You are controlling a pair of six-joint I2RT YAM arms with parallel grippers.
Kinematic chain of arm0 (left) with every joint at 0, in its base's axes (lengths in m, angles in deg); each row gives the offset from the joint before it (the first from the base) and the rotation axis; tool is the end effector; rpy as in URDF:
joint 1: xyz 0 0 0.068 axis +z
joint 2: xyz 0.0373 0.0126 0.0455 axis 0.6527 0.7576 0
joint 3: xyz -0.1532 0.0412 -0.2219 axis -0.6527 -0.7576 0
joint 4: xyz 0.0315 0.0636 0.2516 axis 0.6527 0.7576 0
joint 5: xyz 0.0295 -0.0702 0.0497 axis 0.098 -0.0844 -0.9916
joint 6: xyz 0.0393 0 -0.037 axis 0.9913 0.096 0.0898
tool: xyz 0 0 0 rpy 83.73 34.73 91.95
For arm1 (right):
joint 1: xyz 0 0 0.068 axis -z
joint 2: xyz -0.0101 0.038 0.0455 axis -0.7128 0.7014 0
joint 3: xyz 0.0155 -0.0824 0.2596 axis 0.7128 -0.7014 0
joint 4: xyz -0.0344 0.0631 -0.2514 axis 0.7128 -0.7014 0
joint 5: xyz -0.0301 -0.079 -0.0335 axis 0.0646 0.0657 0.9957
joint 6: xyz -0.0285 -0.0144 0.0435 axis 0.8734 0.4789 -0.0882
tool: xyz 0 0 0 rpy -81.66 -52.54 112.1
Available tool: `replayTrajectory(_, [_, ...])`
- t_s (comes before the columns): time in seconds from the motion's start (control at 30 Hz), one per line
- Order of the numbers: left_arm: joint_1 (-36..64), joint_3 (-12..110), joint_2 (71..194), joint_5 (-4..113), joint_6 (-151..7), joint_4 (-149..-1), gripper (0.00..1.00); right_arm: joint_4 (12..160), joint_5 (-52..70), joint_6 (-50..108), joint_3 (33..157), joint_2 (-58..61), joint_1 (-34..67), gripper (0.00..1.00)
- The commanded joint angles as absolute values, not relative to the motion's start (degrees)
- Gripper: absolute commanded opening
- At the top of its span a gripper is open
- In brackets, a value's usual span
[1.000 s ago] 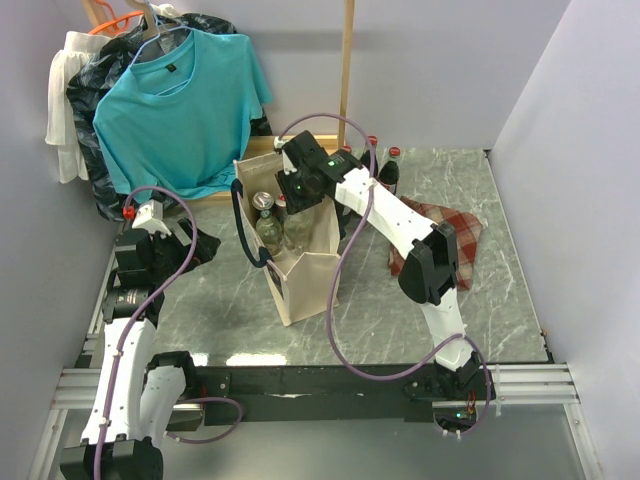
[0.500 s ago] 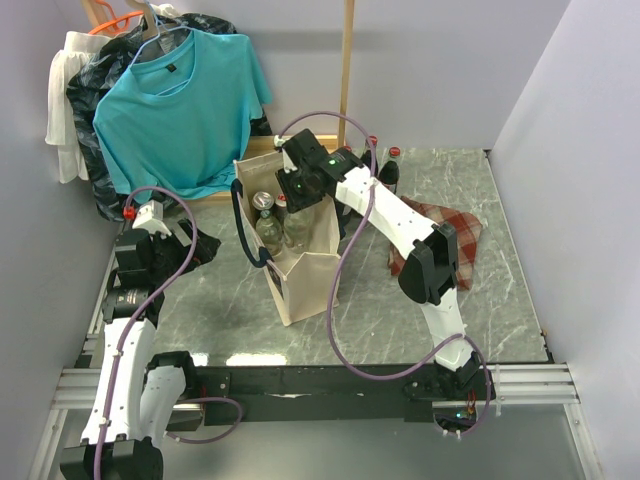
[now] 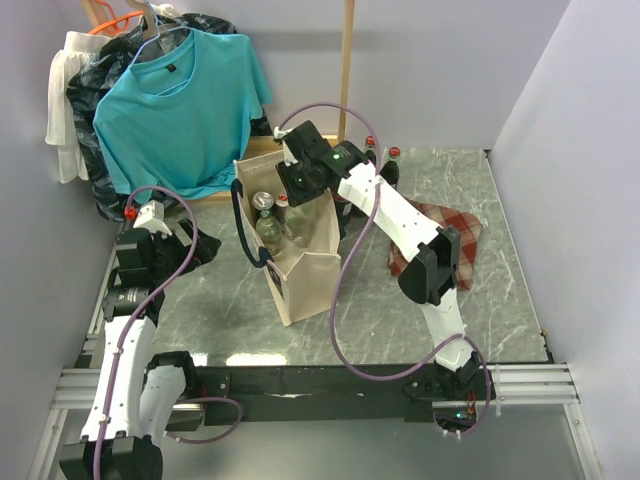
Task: Take the beverage out of the canvas bag
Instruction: Take out the drink from the canvas bag.
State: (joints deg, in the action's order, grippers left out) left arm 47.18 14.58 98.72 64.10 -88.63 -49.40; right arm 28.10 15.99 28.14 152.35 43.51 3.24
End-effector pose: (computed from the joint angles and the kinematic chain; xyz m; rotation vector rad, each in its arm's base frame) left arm 0.1669 0.0076 0.2821 -0.4217 2.0246 -0.5577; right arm 0.3464 0.3147 0.3537 -0.7379 2.3427 0.4059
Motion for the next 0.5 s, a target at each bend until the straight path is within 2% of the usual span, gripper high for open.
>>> replayTrajectory(0.0, [46.98, 16.6, 99.3, 64.49, -88.69, -50.41, 0.96, 30.88, 18.24, 28.97, 152.45, 38.22, 2.4, 0.0])
replayTrajectory(0.47, [46.98, 16.68, 99.92, 64.93, -88.6, -50.41, 0.96, 31.23, 20.87, 28.88, 148.67, 34.7, 0.37, 0.0])
